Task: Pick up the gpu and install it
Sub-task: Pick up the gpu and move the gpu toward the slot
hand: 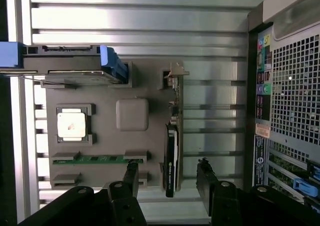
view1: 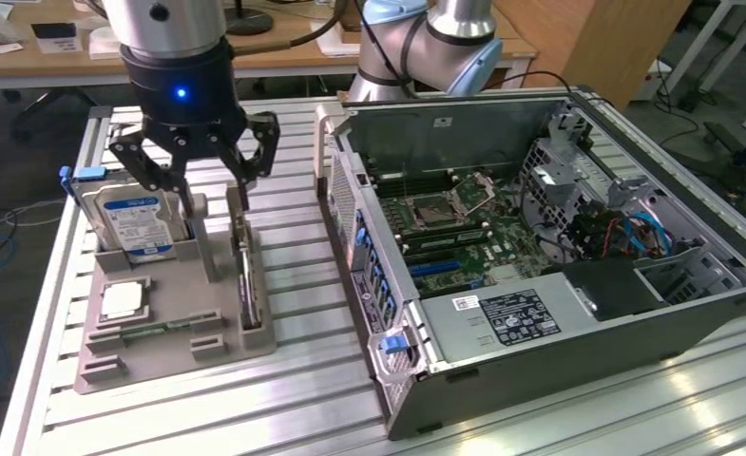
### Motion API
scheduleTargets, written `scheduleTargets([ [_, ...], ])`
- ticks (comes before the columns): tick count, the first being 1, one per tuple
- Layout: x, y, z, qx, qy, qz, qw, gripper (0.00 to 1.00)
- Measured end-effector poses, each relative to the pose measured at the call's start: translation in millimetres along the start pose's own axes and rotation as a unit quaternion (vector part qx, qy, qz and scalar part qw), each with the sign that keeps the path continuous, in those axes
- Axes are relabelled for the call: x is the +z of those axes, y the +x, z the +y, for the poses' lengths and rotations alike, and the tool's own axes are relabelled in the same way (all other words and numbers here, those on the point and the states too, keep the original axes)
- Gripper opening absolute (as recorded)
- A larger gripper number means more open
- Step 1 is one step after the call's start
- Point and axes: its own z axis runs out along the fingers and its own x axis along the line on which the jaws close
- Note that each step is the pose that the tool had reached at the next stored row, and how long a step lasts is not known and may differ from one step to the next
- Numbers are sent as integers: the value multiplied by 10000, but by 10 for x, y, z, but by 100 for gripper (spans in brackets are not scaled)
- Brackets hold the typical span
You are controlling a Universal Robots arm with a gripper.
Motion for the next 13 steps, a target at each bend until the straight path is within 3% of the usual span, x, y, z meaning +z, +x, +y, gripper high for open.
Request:
scheduleTargets([
  [13, 122, -31, -4, 0, 6, -1, 10000, 59],
])
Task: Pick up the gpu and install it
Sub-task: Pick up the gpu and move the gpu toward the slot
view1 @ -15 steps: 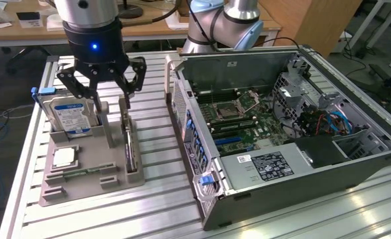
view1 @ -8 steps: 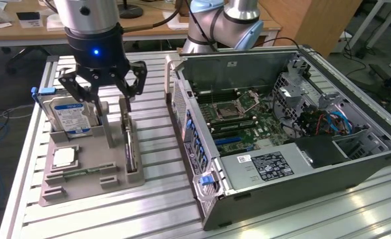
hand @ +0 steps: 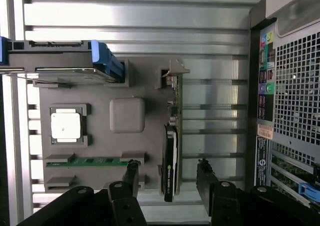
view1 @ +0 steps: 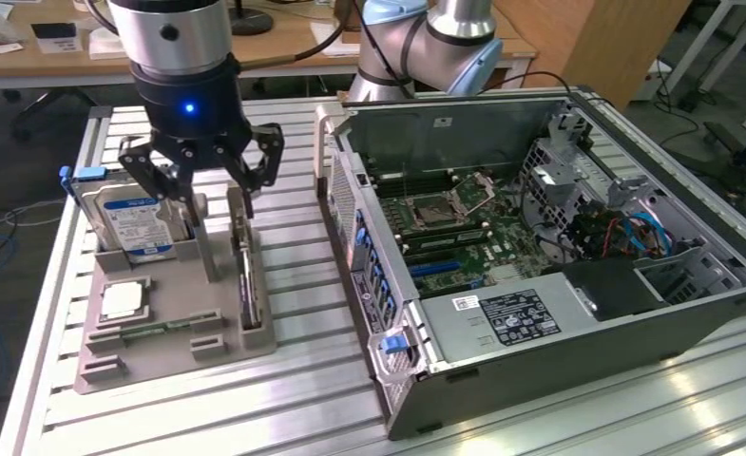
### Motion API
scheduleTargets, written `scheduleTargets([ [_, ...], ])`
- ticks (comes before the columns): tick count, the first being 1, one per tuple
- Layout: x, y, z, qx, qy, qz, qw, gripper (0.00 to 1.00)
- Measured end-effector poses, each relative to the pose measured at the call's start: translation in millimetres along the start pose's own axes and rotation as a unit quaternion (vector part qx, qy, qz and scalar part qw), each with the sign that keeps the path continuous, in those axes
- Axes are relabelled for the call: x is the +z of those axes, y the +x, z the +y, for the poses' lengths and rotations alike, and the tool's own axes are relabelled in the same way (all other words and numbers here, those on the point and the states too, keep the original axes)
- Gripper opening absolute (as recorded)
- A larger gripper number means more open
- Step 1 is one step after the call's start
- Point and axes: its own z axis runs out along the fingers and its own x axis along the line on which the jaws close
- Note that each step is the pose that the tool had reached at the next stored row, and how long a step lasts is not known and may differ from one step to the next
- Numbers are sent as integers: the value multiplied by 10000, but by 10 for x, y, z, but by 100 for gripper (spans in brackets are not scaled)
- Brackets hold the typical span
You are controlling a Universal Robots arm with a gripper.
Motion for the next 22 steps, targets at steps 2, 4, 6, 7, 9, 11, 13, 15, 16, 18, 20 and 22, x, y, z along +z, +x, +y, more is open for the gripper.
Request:
scheduleTargets([
  [2, 17, -4, -1, -1, 1, 1, 10000, 59],
  [4, 36, -7, -2, -1, 1, 0, 10000, 59],
  [6, 57, -9, -5, -1, 1, 1, 10000, 60],
  [7, 69, -10, -5, -1, 1, 1, 10000, 60],
  [9, 98, -11, -6, 0, 1, 0, 10000, 65],
  [11, 133, -10, -7, -1, 1, 1, 10000, 72],
  [13, 169, -10, -8, -1, 1, 0, 10000, 72],
  [15, 203, -9, -10, 5, 1, 0, 10000, 72],
  [16, 221, -9, -12, 12, 2, 0, 10000, 72],
  [18, 259, -8, -20, 36, 2, -4, 10000, 72],
  [20, 294, -6, -22, 70, 3, -6, 10000, 72],
  [22, 331, -5, -24, 103, 4, -7, 9999, 72],
])
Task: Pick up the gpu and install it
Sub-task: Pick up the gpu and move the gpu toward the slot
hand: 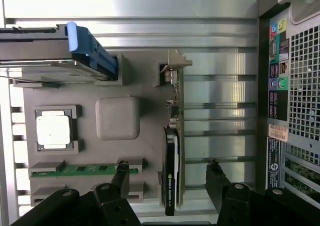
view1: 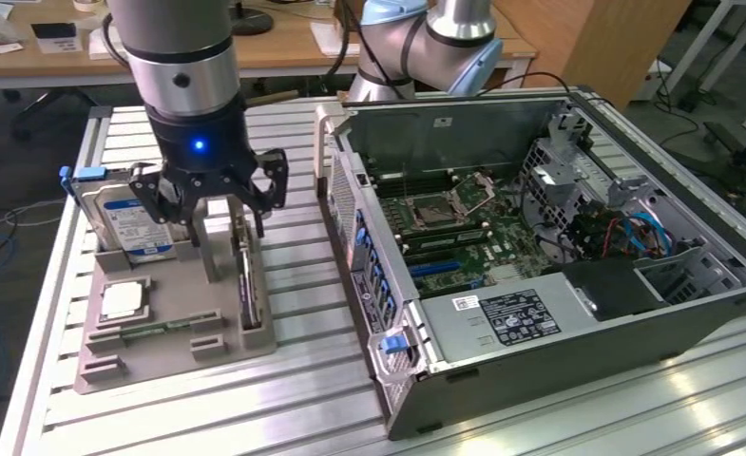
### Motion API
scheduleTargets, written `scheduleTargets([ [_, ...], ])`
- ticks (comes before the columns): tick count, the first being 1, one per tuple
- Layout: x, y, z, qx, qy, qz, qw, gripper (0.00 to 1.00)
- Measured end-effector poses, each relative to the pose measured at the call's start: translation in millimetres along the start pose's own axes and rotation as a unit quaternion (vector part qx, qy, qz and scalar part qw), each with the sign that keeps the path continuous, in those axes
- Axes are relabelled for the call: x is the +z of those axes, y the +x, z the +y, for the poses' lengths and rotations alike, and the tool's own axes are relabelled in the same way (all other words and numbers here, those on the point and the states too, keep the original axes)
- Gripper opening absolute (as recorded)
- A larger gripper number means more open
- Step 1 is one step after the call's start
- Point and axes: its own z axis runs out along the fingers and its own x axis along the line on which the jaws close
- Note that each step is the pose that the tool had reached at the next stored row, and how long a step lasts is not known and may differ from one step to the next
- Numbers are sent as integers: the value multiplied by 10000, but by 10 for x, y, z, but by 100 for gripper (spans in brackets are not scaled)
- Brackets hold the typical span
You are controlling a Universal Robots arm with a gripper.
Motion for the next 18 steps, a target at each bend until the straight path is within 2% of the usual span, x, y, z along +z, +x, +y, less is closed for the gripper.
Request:
scheduleTargets([
  [18, 328, -32, -56, 48, 2, 1, 10000, 72],
])
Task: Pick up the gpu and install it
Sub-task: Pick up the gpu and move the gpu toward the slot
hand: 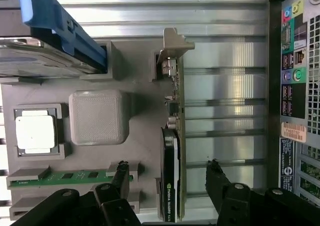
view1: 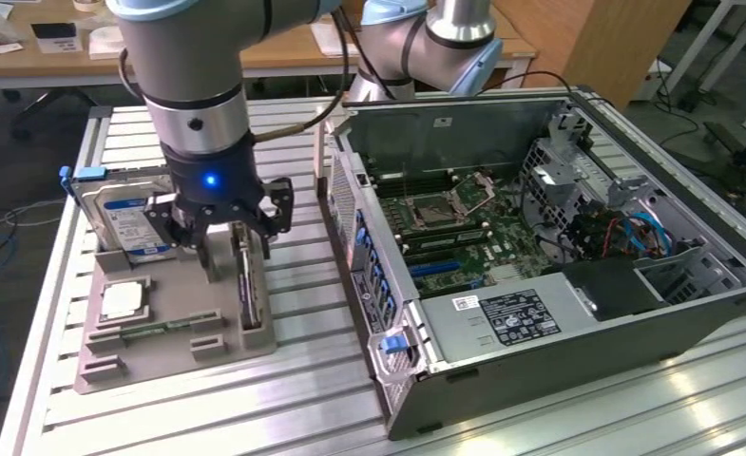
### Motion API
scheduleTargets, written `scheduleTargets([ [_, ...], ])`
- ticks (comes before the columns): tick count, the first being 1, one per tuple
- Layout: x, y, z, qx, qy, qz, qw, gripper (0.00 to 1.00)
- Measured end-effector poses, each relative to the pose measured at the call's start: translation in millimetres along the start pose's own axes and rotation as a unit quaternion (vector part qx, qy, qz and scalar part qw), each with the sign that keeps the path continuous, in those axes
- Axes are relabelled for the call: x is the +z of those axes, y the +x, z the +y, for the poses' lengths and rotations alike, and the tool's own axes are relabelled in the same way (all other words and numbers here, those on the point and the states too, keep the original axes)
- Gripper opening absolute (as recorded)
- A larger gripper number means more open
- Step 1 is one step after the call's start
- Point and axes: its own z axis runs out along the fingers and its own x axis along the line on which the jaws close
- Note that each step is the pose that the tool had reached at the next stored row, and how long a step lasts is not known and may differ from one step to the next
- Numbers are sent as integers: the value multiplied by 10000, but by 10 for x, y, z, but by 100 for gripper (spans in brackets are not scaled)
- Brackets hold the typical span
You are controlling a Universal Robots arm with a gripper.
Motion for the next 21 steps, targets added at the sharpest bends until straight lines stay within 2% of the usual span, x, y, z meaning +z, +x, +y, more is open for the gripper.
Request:
scheduleTargets([
  [21, 383, -21, 3, 2, 3, 0, 10000, 72],
])
